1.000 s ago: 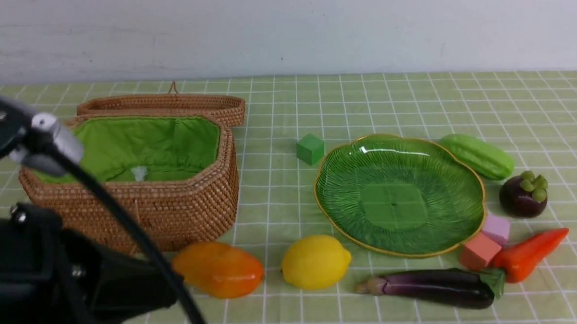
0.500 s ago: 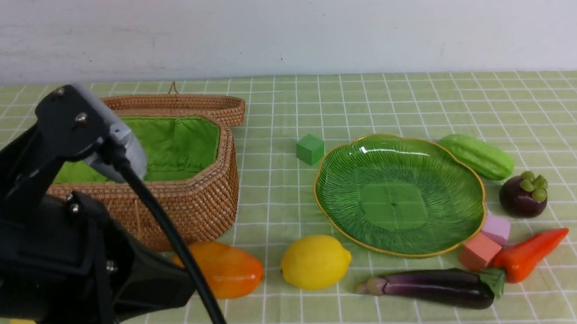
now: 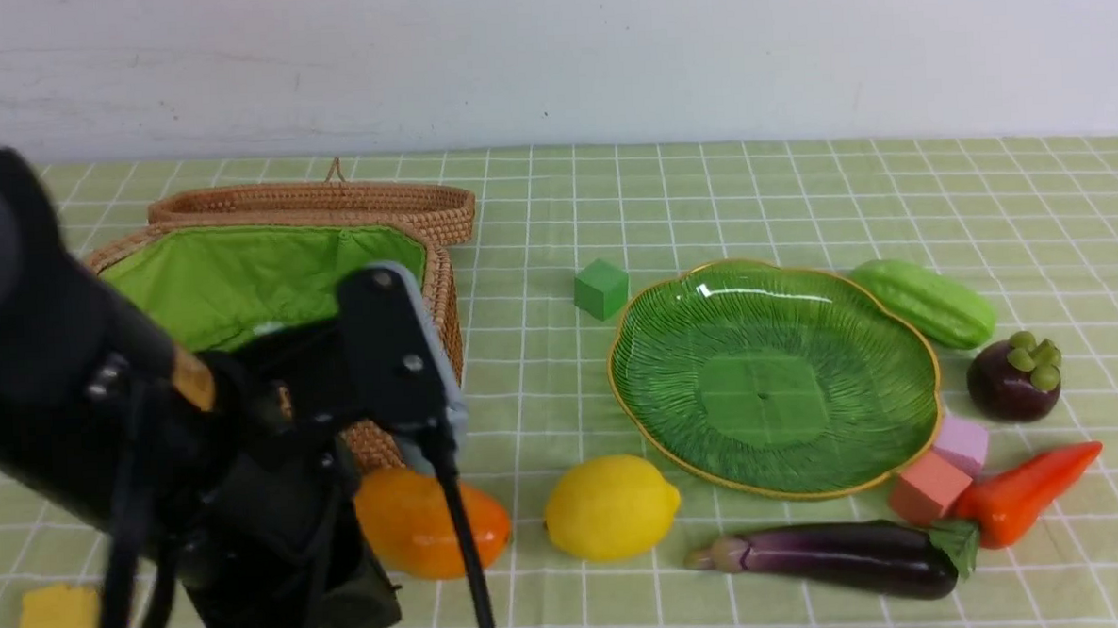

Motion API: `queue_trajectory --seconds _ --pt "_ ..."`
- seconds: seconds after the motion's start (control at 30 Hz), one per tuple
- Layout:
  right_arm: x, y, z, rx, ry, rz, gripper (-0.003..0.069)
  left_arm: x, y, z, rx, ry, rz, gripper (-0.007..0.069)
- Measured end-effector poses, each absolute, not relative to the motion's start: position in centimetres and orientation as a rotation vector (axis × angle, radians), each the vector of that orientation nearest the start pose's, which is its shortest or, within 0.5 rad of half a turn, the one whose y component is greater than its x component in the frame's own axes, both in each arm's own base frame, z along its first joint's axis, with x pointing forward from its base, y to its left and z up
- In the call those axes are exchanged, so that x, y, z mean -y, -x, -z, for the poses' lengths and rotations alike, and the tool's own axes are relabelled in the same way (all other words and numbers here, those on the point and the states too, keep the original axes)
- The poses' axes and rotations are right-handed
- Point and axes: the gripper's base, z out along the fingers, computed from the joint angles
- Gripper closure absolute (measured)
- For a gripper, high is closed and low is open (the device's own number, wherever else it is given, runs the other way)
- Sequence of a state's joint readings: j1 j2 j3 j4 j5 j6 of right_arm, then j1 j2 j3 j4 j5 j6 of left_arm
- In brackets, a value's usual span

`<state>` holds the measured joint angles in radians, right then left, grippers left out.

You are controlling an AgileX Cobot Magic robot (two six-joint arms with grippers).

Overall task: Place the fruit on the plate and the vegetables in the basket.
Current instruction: Grab the mango with your left arm and place it on the right plate

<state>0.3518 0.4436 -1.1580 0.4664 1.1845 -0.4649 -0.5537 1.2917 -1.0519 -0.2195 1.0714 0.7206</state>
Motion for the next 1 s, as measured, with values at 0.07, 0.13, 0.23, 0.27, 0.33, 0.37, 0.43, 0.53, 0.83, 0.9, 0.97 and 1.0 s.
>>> queue_trajectory --seconds 0.07,0.13,0.23,0.27,0.33,0.37,0.43,0.53,0.83,0.9,0.97,1.0 --pt "-3.5 1.5 -44.7 -1.702 0.86 -0.46 0.0616 14.6 -20.5 -29.4 -2.298 -1.598 0.181 0.0638" --pt "-3.5 1.5 -44.6 -1.703 0.86 -0.46 0.0615 15.2 -22.0 -28.0 -2.299 -1.627 0.112 0.0638" --pt "-3.5 1.4 -44.5 -1.706 0.862 -0.459 0.0614 15.9 -23.4 -26.6 -2.275 -1.669 0.079 0.0624" --pt "-3.5 1.4 -44.5 -1.708 0.862 -0.46 0.0613 16.1 -23.7 -26.3 -2.269 -1.682 0.076 0.0617" --pt "-3.6 1.2 -44.2 -1.721 0.864 -0.459 0.061 16.5 -24.4 -25.3 -2.248 -1.738 0.065 0.0566" --pt "-3.7 1.0 -43.9 -1.731 0.866 -0.461 0.0608 16.7 -24.7 -24.5 -2.241 -1.771 0.062 0.0516" --pt "-3.7 0.8 -43.6 -1.744 0.868 -0.464 0.0607 16.9 -25.1 -23.8 -2.226 -1.809 0.053 0.0443" --pt "-3.9 0.4 -42.9 -1.771 0.873 -0.469 0.0604 17.3 -25.9 -22.5 -2.194 -1.844 0.028 0.0291" --pt "-4.0 0.0 -42.7 -1.777 0.865 -0.47 0.0603 18.1 -27.9 -21.9 -1.947 -1.892 -0.107 -0.0012" --pt "-4.0 0.0 -42.7 -1.775 0.863 -0.469 0.0601 18.2 -28.2 -21.8 -1.898 -1.913 -0.133 -0.0013" --pt "-4.0 0.0 -42.7 -1.773 0.862 -0.469 0.06 18.4 -28.5 -21.2 -1.866 -1.935 -0.144 0.0003" --pt "-4.0 0.0 -42.7 -1.772 0.861 -0.47 0.0599 18.5 -28.7 -20.9 -1.853 -1.955 -0.153 0.0013"
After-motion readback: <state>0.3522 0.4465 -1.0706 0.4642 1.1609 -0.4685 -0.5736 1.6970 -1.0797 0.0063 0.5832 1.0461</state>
